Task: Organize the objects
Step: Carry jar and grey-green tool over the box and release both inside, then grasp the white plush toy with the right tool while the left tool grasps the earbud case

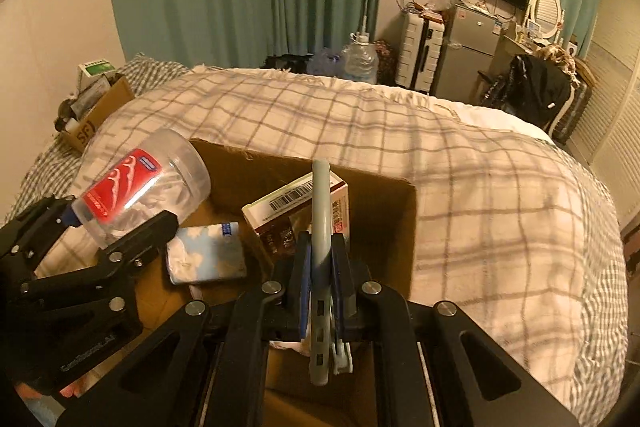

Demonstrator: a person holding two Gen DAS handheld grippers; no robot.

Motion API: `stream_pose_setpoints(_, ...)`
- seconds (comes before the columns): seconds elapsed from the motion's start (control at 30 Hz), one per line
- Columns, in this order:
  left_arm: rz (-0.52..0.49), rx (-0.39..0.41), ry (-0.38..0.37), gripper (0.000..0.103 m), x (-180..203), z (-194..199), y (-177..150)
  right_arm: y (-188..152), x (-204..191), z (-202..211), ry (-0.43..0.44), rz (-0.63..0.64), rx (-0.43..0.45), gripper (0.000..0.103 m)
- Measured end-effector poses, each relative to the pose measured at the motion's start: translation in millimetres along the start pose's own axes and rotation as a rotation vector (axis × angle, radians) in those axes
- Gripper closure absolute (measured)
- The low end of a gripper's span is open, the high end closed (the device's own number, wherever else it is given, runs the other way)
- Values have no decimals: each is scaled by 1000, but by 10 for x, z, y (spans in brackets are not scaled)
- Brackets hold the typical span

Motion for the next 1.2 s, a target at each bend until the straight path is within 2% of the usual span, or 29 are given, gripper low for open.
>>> stream_pose_setpoints(0.17,4,-36,-30,38,47,-39,-32,3,53,86,16,-28,29,93)
stream_pose_setpoints(0.23,10,-41,-50,25,82,1,-34,19,95,196,23,-41,51,78)
stream_pose_setpoints(0.27,12,-40,-52,21,100,36,-29,24,101,239,26,-48,60,65)
stream_pose_setpoints(0.3,13,-34,-44,16,114,82,-22,25,117,306,30,-58,73,59)
stream_pose_setpoints(0.33,13,-26,-33,12,129,129,-17,31,131,375,31,-66,86,59)
stream_pose_setpoints(0.43,10,-9,15,8,130,318,13,44,150,641,14,-76,115,57)
stream_pose_setpoints(0.57,9,12,36,0,70,665,23,61,147,1049,-7,-76,166,35)
stream_pose_setpoints(0.6,10,24,60,0,43,777,17,50,140,1162,-15,-76,182,27)
stream_pose_setpoints(0.7,-7,29,86,0,-18,1012,-10,10,96,1508,-30,-65,235,13)
stream_pose_setpoints(1.0,-3,56,138,0,-124,1658,-208,-278,-71,2166,-78,-36,288,0)
stream_pose_setpoints(1.2,40,17,165,0,-175,1757,-637,-703,-160,2079,-76,-43,237,0)
Point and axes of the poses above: each gripper's, at about its wrist camera, not at the fingertips, and z roughly against the way its jaws point, x to its right, y to its top, the point moved 2 cm from there along -z, roughly the way its jaws point, and after that the axes turned 5 degrees about -z, right-handed, at the moved point
